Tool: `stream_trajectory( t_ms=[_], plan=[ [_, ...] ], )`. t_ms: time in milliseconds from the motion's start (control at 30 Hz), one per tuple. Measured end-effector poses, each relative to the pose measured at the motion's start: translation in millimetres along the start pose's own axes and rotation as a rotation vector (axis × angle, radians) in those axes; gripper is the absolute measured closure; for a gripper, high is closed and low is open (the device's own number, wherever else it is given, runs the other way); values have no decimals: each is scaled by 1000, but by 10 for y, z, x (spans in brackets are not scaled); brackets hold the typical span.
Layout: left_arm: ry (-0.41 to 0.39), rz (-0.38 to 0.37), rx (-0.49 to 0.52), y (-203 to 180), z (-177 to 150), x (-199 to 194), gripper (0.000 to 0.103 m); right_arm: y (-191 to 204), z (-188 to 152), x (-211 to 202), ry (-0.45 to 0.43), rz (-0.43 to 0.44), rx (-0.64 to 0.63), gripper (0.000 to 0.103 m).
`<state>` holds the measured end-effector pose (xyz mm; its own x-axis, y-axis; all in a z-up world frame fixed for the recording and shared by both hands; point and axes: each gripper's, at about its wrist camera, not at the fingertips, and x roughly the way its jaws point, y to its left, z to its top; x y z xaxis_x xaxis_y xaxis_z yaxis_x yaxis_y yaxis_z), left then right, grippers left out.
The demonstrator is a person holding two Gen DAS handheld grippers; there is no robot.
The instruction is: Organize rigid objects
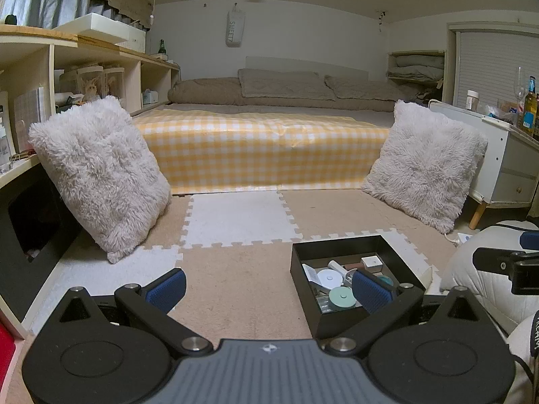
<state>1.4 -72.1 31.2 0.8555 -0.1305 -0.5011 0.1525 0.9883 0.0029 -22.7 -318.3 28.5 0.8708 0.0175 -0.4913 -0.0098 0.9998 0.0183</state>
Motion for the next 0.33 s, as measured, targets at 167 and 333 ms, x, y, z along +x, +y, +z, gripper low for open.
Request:
stream_trajectory(
  t_ms=[167,333],
  plan=[
    [1,0,0,4,2,1,0,-2,0,0,0,0,1,0],
    [3,3,0,-3,-5,2,0,-4,0,1,0,0,0,0]
  ],
)
